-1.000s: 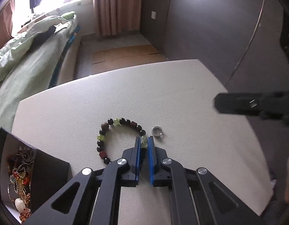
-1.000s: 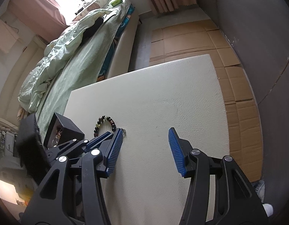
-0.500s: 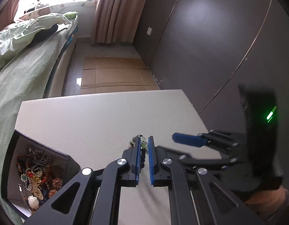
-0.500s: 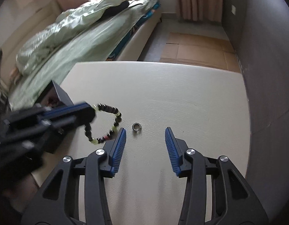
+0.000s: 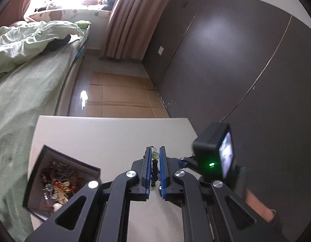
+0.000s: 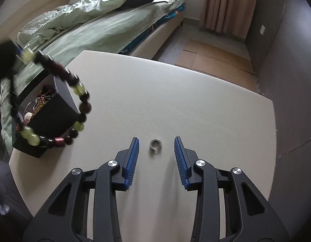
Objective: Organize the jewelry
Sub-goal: 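Grasp the small silver ring with the right gripper while the left carries the bracelet, then lower the bracelet and silver ring into the box and open both grippers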
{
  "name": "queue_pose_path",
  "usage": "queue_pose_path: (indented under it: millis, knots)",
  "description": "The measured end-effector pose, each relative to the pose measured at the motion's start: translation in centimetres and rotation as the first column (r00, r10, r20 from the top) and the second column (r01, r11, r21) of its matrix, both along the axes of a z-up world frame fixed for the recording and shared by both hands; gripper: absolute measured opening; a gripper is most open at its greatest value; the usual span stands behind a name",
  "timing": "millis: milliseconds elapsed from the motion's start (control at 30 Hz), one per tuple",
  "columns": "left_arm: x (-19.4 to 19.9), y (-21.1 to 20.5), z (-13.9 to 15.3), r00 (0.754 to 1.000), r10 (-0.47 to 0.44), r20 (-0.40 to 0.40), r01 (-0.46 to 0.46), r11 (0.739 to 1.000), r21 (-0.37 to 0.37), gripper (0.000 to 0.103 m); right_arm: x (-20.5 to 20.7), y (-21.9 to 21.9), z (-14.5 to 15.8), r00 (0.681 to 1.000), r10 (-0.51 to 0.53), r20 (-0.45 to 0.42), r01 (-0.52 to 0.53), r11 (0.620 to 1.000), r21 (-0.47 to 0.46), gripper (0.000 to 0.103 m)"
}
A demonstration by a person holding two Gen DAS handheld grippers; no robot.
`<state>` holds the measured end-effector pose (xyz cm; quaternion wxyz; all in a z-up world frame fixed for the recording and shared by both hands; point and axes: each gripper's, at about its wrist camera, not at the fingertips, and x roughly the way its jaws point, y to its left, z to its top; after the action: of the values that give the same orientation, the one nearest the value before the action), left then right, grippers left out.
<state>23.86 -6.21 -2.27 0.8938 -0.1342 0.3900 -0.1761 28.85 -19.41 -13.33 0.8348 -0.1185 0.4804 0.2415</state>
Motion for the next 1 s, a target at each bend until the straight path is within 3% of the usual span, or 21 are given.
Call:
queue_pose_path:
  millis: [167,267,367,700,900,933,1000]
  knots:
    - [-0.4,1.9,1.2,0.999,0.036,0.016,-0.036,0.999,-0.001,0.006,0.1,1.2,-0.6,1.000,0.019,0.006,-0.019,0.999,-0.042,0.028]
    - [-1.0,3.0,1.5,0.998,0.065,0.015,-0.065,0.998,0.005,0.006,0.2,1.1,-0.5,1.000,0.004,-0.006,-0.005,0.999,-0.038,0.014]
    - [-1.2,4.1,1.6,0.996,0.090,0.010,-0.090,0.996,0.010,0.006,0.1,1.0,-0.3,1.000,-0.007,-0.026,0.006,1.000,-0.030,0.013]
    - [-1.9,7.8,0.7,0.985,0.165,-0.041,-0.165,0.986,0.015,0.006,-1.9,2.1,4.5,0.999,-0.030,0.036,0.028,0.997,0.067,0.013]
    - [-2.1,9.0,-0.6,0.975,0.206,-0.087,-0.200,0.977,0.070,0.008,-3.1,3.9,7.1,0.998,-0.024,0.064,0.016,0.992,0.124,0.014]
    - [-2.1,9.2,-0.8,0.972,0.215,-0.091,-0.209,0.975,0.073,0.014,-3.3,4.4,7.5,0.997,-0.020,0.069,0.010,0.991,0.136,0.014]
    - [-2.3,10.2,-0.9,0.965,0.244,-0.095,-0.238,0.969,0.067,0.037,-3.7,5.2,8.0,0.997,-0.014,0.074,0.003,0.988,0.154,0.014]
